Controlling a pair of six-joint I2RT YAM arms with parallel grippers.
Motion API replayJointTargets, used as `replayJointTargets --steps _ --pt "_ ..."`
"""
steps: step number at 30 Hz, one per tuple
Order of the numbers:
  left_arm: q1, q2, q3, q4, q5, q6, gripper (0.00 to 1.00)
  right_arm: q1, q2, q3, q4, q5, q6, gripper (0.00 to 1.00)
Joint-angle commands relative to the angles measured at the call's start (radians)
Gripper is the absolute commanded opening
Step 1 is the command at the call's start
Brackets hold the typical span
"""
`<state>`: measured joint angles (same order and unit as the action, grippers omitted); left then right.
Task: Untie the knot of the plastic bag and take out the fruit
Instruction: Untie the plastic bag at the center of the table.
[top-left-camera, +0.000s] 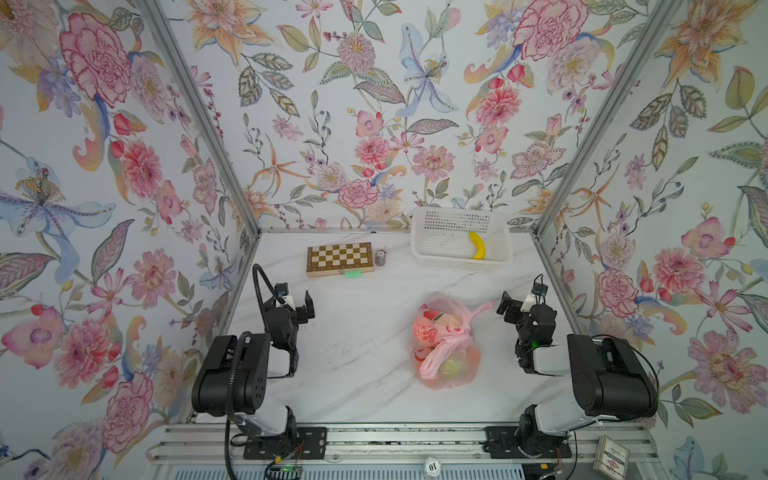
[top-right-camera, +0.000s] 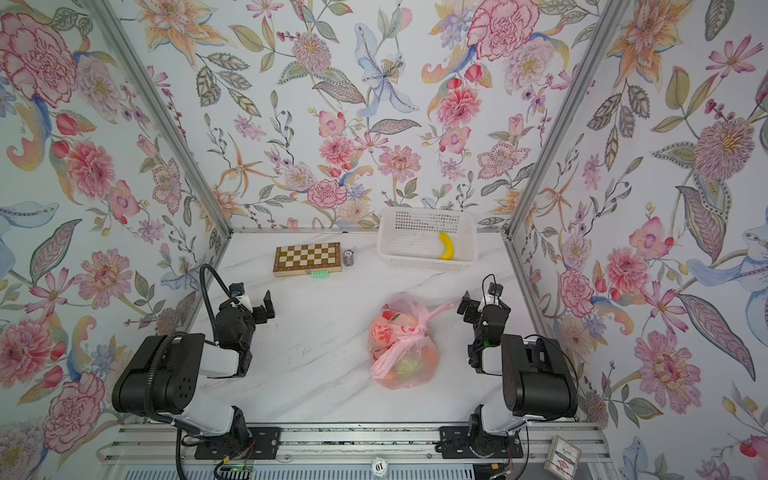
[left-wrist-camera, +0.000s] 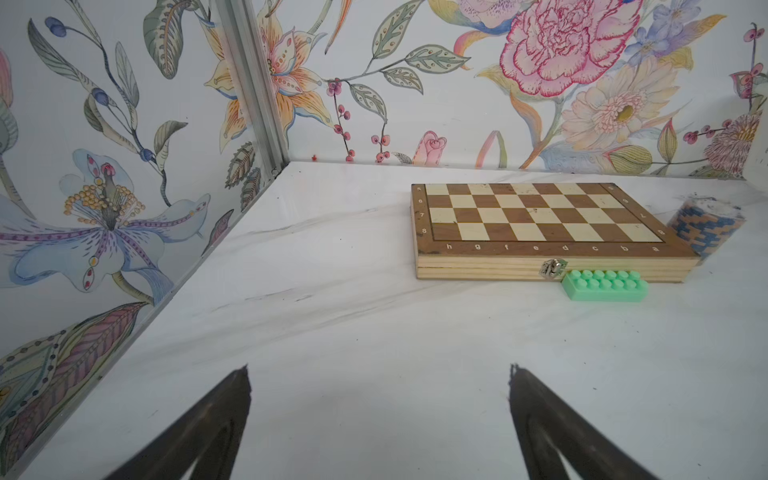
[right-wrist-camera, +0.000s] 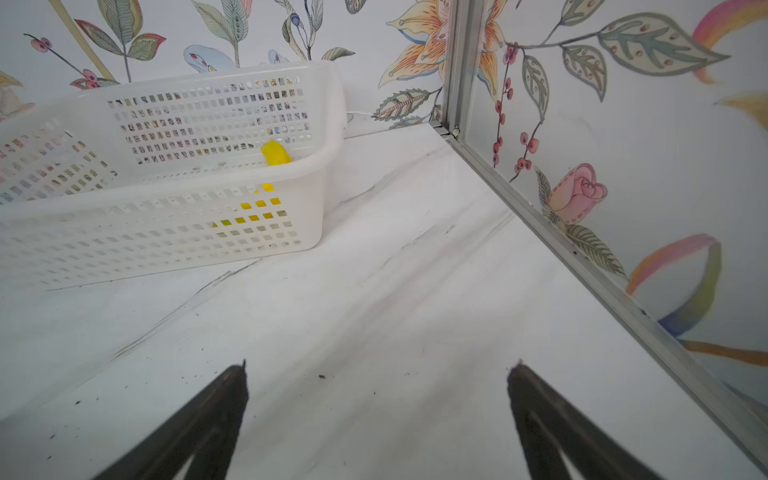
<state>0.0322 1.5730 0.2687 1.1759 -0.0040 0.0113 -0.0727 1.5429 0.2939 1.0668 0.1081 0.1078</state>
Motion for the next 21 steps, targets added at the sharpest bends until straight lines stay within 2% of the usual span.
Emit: replayJointTargets --steps 1,17,21 --pt "-0.008 0.001 0.009 0.027 0.013 0.006 0.99 -0.002 0.002 0.017 0.001 -0.013 -0.012 0.99" --pt "-0.007 -0.001 0.001 0.041 0.012 0.005 0.99 -0.006 -0.002 0.015 0.002 -0.025 -0.011 0.99" --pt "-0.007 -0.001 -0.05 0.113 -0.02 -0.005 0.99 -0.004 -0.041 0.007 -0.018 -0.016 -0.012 0.99"
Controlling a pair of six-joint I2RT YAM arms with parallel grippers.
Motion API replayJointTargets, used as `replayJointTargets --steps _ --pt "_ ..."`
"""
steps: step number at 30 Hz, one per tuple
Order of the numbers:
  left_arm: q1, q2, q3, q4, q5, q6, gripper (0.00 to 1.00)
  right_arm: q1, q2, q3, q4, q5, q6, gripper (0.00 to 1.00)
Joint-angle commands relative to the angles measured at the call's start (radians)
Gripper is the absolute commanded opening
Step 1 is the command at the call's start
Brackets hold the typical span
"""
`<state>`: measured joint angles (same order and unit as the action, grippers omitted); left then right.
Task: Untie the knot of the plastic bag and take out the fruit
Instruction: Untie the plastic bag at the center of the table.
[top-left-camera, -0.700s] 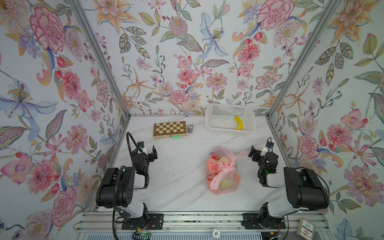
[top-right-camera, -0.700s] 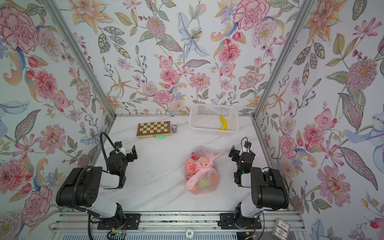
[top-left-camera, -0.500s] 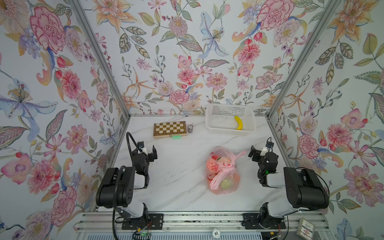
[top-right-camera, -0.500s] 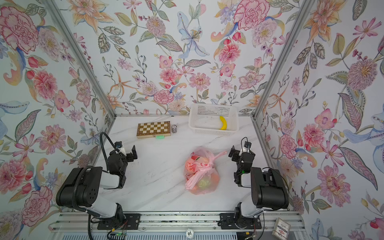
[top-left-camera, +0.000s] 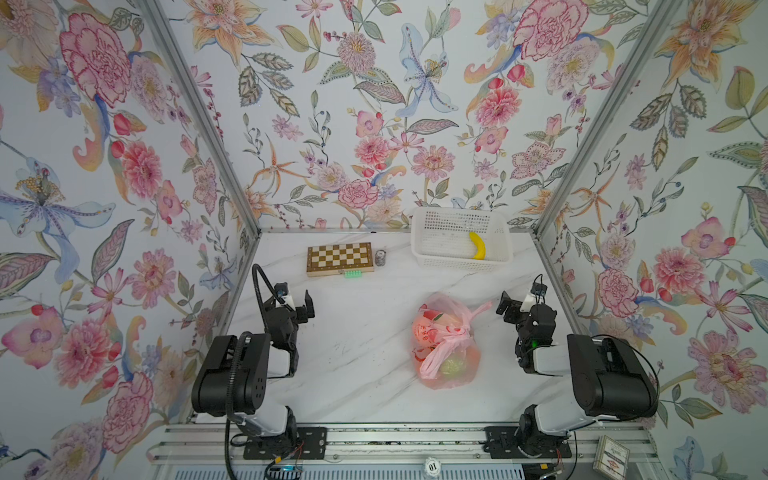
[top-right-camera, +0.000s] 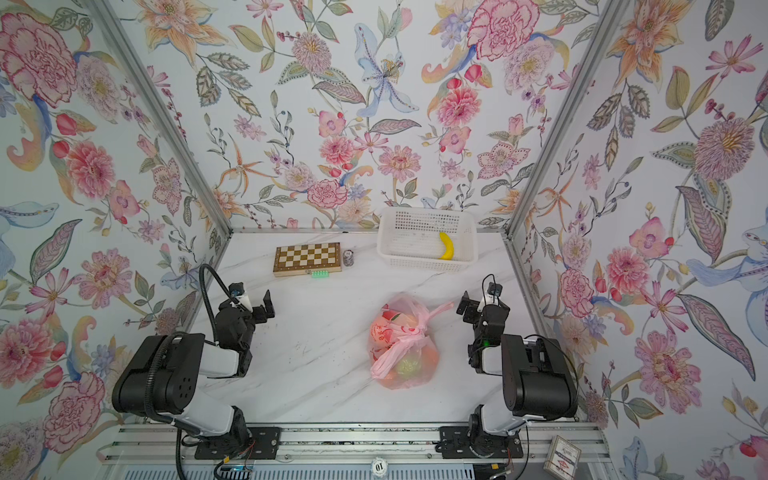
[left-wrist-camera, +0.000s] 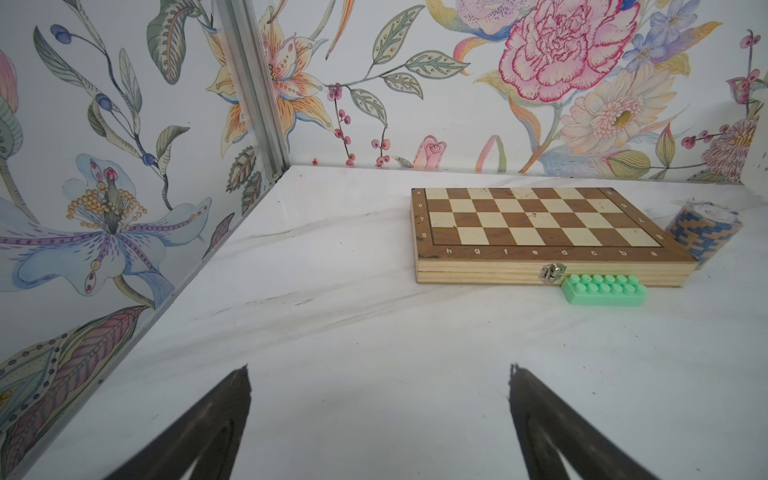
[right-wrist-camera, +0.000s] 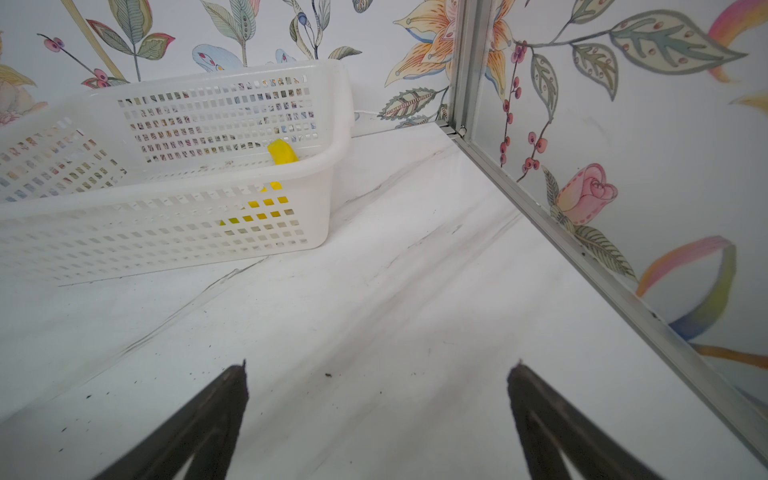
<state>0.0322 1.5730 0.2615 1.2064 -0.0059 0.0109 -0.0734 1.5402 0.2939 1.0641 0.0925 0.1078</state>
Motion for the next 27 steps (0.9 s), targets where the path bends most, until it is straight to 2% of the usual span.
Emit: replayJointTargets --steps 1,4,7,11,13,16,19,23,27 --pt "-0.007 -0.001 -0.053 0.097 -0.02 -0.004 0.99 -0.002 -0.064 0.004 -0.031 0.001 -0.011 0.99" --pt "-0.007 -0.061 -0.075 0.111 -0.03 -0.01 0.99 0.007 -0.186 -0.014 -0.098 0.037 -0.011 0.99" --pt "-0.007 -0.144 -0.072 0.028 -0.046 -0.012 0.98 0.024 -0.372 -0.007 -0.247 0.087 0.008 0.99" --pt "-0.031 -0.305 -0.03 -0.169 -0.1 -0.01 0.95 0.042 -0.618 0.086 -0.624 0.103 0.118 0.99" --pt "-0.046 -0.395 0.02 -0.298 -0.136 -0.056 0.91 0.045 -0.719 0.157 -0.831 0.088 0.192 0.99" --pt "-0.077 -0.5 0.128 -0.531 -0.132 -0.164 0.85 0.054 -0.83 0.275 -1.12 0.011 0.293 0.96" --pt "-0.124 -0.551 0.268 -0.746 -0.057 -0.282 0.81 0.07 -0.9 0.375 -1.337 -0.107 0.381 0.89" --pt "-0.201 -0.54 0.426 -0.929 0.134 -0.409 0.74 0.121 -0.917 0.499 -1.575 -0.262 0.472 0.78" --pt "-0.339 -0.482 0.545 -1.03 0.254 -0.405 0.69 0.237 -0.868 0.599 -1.777 -0.307 0.517 0.72"
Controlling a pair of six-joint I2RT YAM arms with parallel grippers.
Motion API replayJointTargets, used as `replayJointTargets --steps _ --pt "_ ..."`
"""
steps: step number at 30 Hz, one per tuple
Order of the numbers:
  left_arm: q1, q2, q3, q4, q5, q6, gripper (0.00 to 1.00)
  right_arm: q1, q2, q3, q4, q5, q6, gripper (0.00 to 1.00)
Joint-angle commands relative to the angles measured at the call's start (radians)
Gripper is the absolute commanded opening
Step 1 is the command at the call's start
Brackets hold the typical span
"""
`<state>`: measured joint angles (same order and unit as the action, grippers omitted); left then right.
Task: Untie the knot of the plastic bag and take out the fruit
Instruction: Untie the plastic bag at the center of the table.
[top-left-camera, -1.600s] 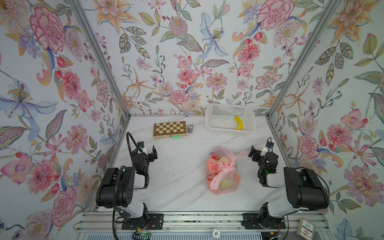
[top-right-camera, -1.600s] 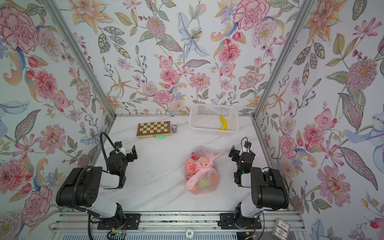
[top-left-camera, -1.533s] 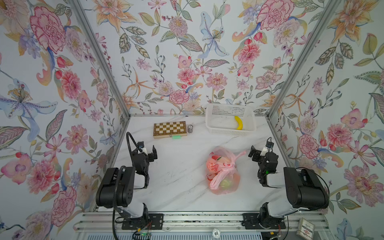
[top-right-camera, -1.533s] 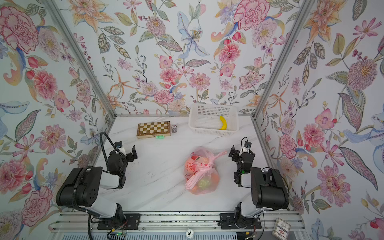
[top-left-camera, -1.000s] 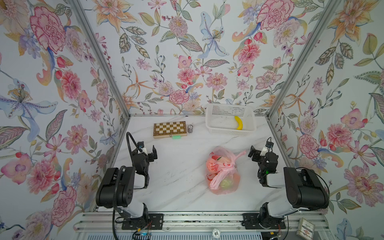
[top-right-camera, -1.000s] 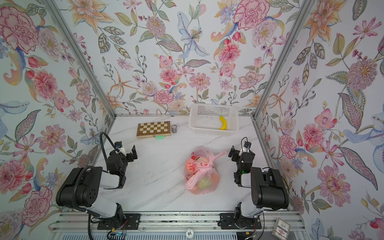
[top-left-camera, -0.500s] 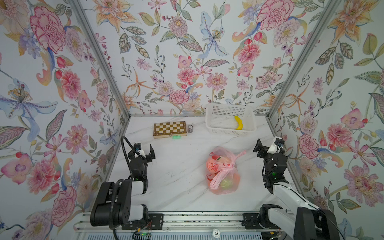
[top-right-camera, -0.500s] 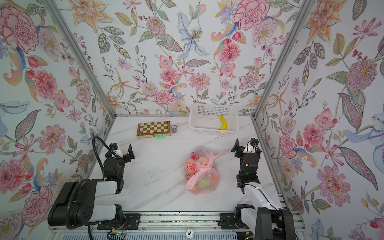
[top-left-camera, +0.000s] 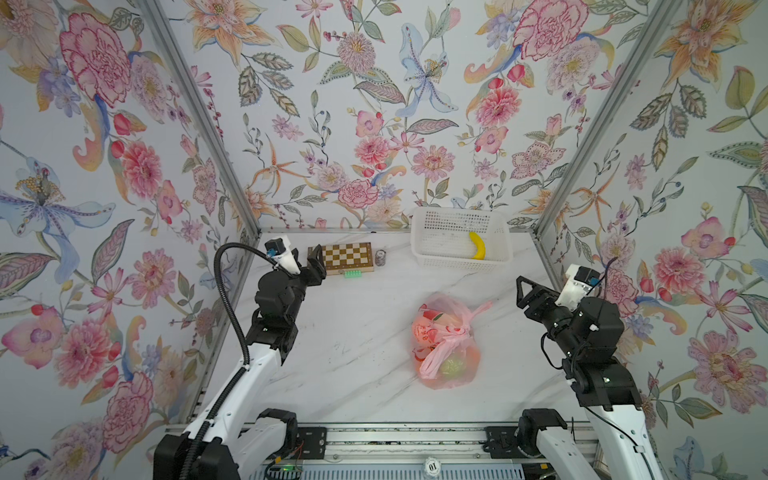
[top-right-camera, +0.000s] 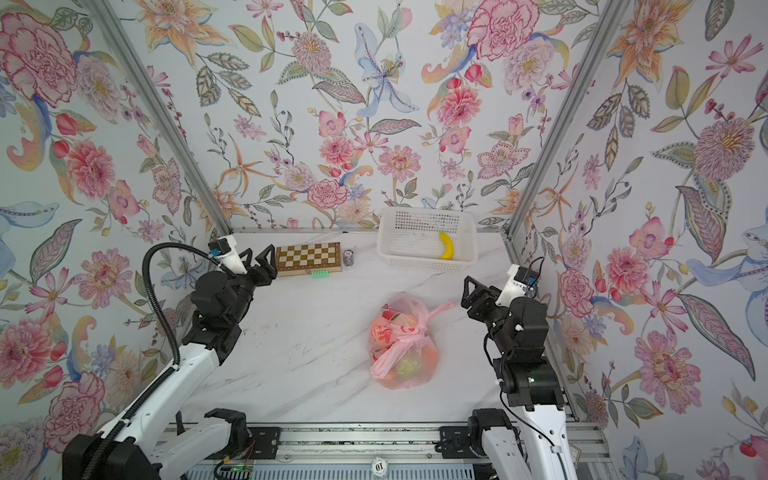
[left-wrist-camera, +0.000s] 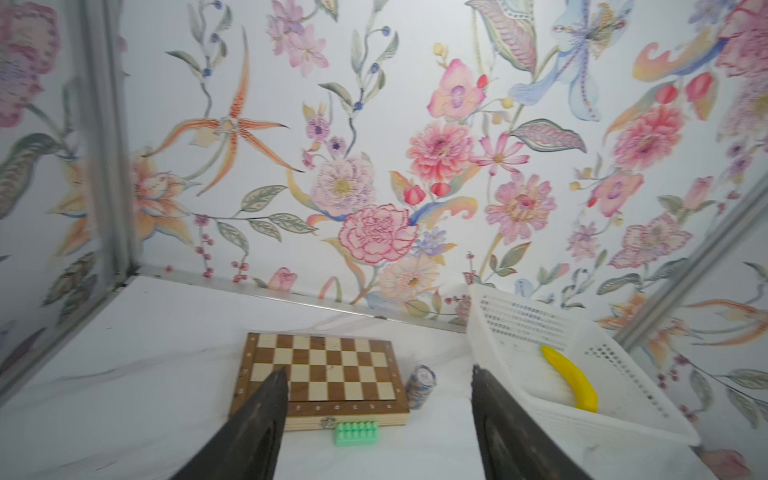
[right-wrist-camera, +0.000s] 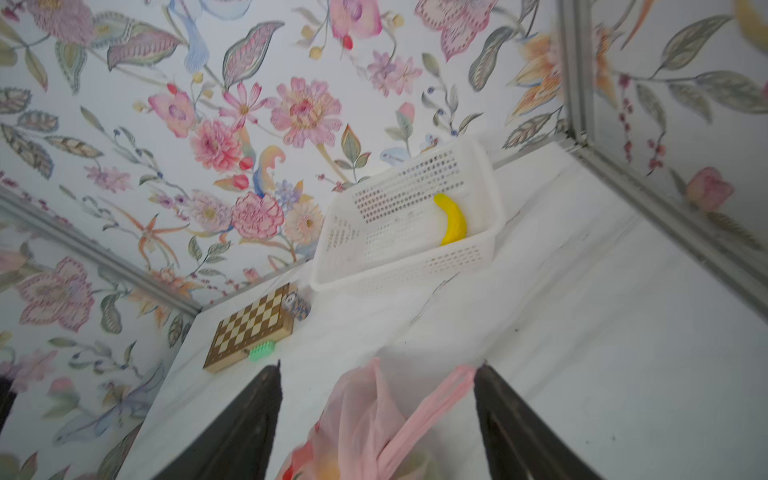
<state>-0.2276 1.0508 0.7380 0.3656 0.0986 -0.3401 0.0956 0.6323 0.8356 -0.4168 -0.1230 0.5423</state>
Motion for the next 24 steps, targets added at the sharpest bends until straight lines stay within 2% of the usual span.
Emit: replayJointTargets --steps 1,6,11,14,18,24 --pt "-0.119 0.058 0.097 -0.208 0.174 -0.039 0.68 0.106 0.06 0.081 -0.347 -0.085 0.095 0.71" --pt "-0.295 0.146 0.201 -0.27 0.259 0.083 0.64 0.302 0.132 0.119 -0.488 0.019 0.173 0.64" --pt "-0.466 0.219 0.268 -0.322 0.298 0.333 0.62 0.435 0.179 0.076 -0.501 0.095 0.222 0.59" --pt "-0.537 0.287 0.333 -0.393 0.333 0.45 0.63 0.487 0.201 0.027 -0.468 0.099 0.24 0.56" --pt "-0.591 0.378 0.414 -0.485 0.379 0.556 0.68 0.506 0.199 -0.065 -0.342 0.053 0.258 0.54" --pt "-0.629 0.494 0.494 -0.557 0.418 0.636 0.74 0.509 0.194 -0.2 -0.098 -0.011 0.246 0.52"
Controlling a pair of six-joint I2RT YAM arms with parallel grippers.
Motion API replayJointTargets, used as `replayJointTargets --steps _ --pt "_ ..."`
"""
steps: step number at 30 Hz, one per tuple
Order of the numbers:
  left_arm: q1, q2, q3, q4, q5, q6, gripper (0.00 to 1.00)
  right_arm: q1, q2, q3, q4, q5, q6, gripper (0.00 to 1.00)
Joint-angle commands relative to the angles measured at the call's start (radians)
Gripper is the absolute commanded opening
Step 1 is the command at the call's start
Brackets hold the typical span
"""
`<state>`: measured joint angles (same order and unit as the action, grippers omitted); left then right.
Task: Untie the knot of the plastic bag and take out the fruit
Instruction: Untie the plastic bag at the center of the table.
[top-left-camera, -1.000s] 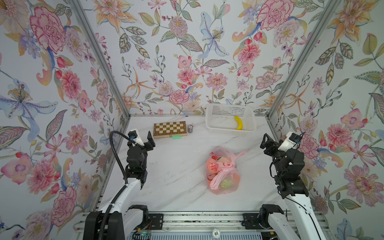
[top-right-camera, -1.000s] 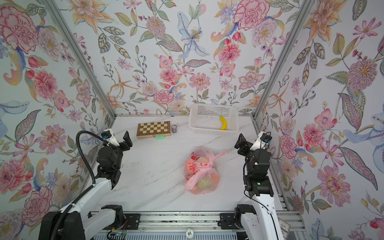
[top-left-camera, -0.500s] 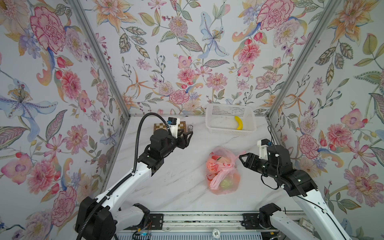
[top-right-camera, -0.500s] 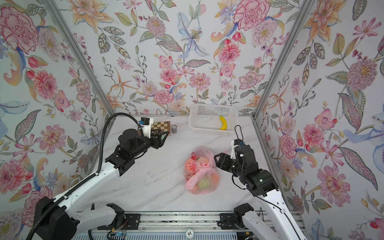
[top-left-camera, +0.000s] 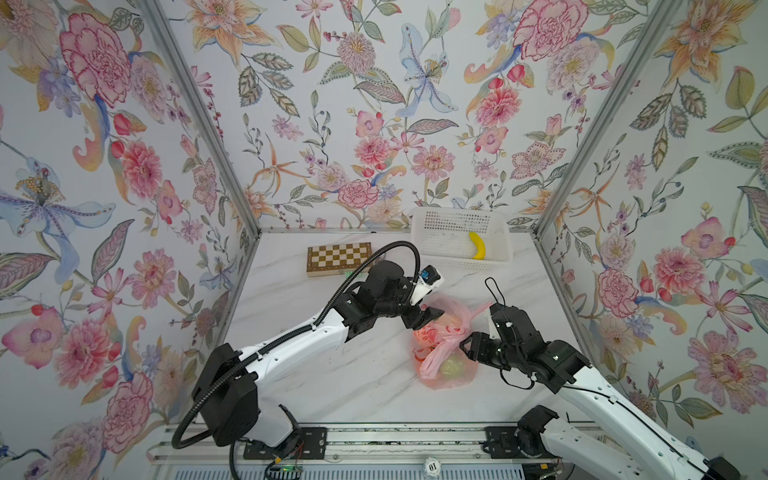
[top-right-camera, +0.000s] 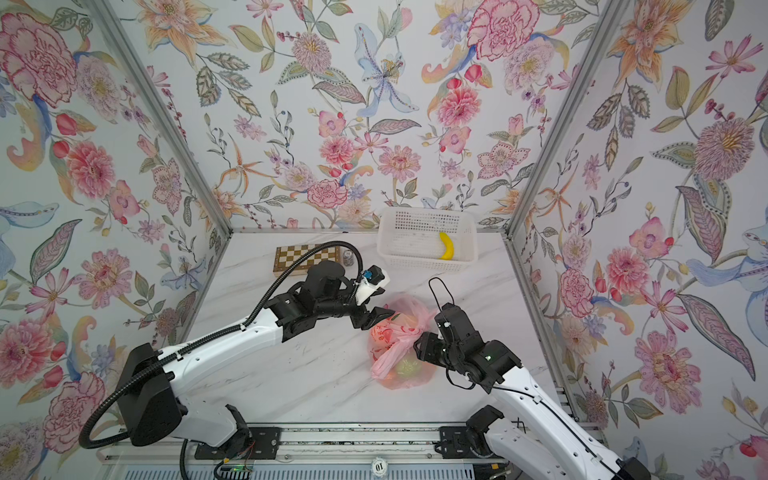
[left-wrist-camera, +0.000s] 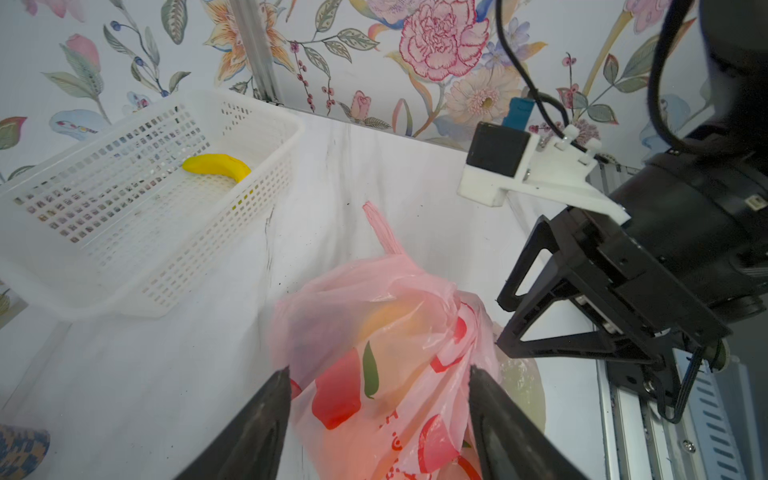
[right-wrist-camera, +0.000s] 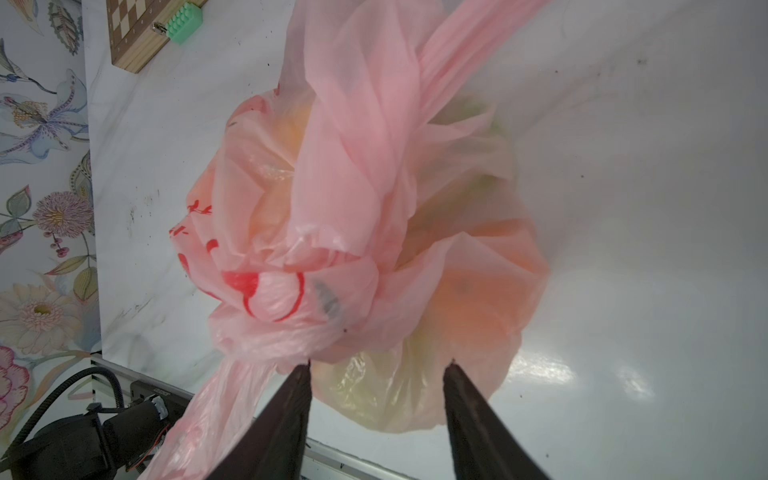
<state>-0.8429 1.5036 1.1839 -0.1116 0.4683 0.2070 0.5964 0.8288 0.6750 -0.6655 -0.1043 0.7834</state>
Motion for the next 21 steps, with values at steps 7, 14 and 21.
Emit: replayJointTargets --steps 7,14,21 --pt "-0.02 0.184 0.126 -0.135 0.154 0.142 0.91 0.002 -0.02 -0.106 0.269 -0.025 -0.081 0.25" --pt "-0.026 0.275 0.171 -0.141 0.199 0.15 0.79 -0.006 -0.086 -0.155 0.331 -0.038 -0.124 0.05" --pt "-0.027 0.297 0.172 -0.126 0.149 0.115 0.36 -0.011 -0.101 -0.157 0.331 -0.005 -0.133 0.0"
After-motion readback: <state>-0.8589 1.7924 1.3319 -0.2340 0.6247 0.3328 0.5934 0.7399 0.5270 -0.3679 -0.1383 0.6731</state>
